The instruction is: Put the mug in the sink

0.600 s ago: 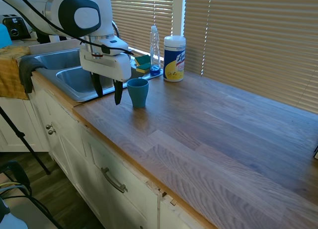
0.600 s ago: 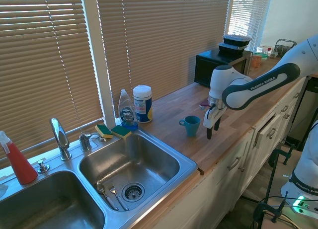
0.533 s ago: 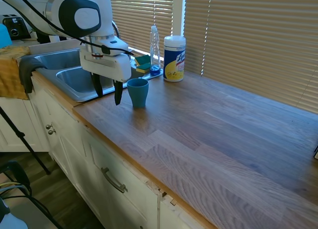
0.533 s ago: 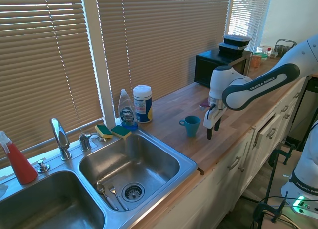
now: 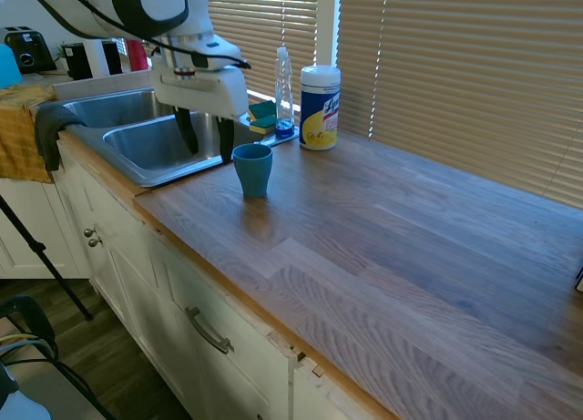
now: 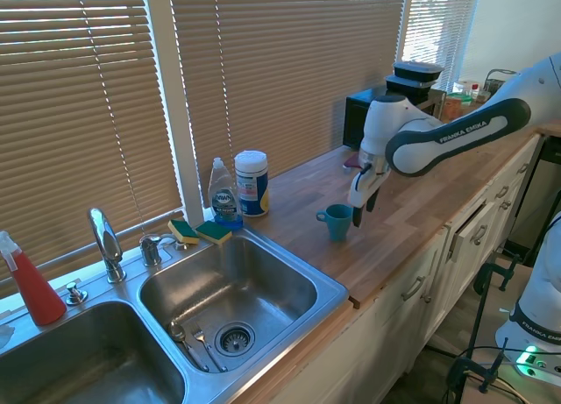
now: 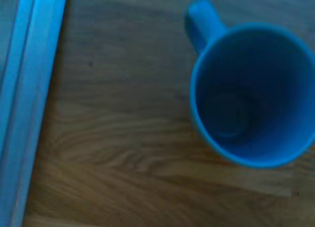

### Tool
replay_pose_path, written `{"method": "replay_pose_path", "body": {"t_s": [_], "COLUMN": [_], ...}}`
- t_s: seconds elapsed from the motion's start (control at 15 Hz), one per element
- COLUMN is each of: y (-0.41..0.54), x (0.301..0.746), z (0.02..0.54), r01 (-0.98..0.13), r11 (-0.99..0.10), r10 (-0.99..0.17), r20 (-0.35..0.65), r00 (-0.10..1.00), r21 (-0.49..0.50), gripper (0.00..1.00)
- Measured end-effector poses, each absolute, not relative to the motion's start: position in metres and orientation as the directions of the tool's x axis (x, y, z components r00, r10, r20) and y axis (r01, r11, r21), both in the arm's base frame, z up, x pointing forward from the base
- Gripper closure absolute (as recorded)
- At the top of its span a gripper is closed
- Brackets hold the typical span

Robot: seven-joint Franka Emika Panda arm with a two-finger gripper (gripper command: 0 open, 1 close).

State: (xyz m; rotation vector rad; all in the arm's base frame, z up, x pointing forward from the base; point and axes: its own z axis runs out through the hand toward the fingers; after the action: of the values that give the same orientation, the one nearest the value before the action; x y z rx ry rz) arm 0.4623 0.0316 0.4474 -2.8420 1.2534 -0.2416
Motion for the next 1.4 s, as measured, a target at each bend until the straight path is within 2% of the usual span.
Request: {"method": "replay_pose_path", "body": {"t_s": [0.27, 0.67, 0.73, 0.93, 1.4], "y": [0.045, 0.052, 0.053, 0.048, 0.047], "x": [0.499, 0.541, 0.545, 0.550, 0.552], "z": [0.457, 0.387, 0.376, 0.353, 0.346], "r01": [-0.751, -0.773, -0.775, -0.782, -0.786], "r11": [-0.654, -0.634, -0.631, -0.624, -0.618], "r10": [-0.755, -0.771, -0.773, -0.779, -0.784], "r20": [0.160, 0.102, 0.097, 0.081, 0.078], "r00": [0.637, 0.628, 0.627, 0.622, 0.616], "r21": [-0.094, -0.034, -0.021, 0.000, 0.007], "gripper": [0.00, 0.00, 1.00, 1.00, 1.00]}}
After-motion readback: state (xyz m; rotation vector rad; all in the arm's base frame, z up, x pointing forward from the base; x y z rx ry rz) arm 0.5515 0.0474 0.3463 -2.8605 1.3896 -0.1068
